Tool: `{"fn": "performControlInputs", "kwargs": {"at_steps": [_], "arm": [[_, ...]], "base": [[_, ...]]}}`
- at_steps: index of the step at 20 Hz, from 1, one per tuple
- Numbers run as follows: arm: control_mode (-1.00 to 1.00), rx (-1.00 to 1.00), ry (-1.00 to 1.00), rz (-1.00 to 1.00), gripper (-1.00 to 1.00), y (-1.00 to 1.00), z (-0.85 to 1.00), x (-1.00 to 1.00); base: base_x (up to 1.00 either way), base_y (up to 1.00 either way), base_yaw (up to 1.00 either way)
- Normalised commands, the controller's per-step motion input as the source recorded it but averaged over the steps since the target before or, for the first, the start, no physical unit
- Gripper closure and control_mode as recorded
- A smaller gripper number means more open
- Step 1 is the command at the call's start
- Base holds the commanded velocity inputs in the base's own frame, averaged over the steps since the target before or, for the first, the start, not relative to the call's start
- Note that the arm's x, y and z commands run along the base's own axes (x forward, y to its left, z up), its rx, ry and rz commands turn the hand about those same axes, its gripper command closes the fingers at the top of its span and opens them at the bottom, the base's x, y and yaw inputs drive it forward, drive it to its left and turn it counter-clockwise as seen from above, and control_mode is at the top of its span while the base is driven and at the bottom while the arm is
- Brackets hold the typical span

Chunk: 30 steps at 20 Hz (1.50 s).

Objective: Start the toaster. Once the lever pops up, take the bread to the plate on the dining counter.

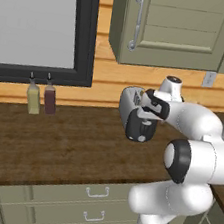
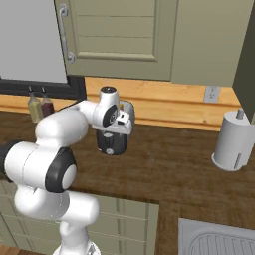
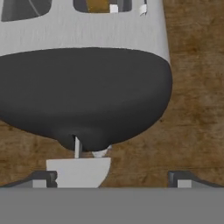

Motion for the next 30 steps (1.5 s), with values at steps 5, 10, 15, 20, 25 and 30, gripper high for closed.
{"fn": "performControlInputs", "kwargs": {"at_steps": [5,10,15,20,25,30], "arm": [[-1.0,0.0,0.0,0.0,-1.0,-0.01,-0.14,0.11],[-1.0,0.0,0.0,0.0,-1.0,-0.05,-0.1,0.05],[-1.0,0.0,0.0,0.0,-1.0,0.0,-0.11,0.0],[-1.0,0.0,0.0,0.0,-1.0,0.0,-0.18,0.0],[-1.0,0.0,0.0,0.0,-1.0,0.0,-0.27,0.0],[-1.0,0.0,0.0,0.0,-1.0,0.0,-0.25,0.0]], "base": [[0.0,0.0,0.0],[0.0,0.0,0.0],[0.0,0.0,0.0],[0.0,0.0,0.0],[0.0,0.0,0.0],[0.0,0.0,0.0]]}}
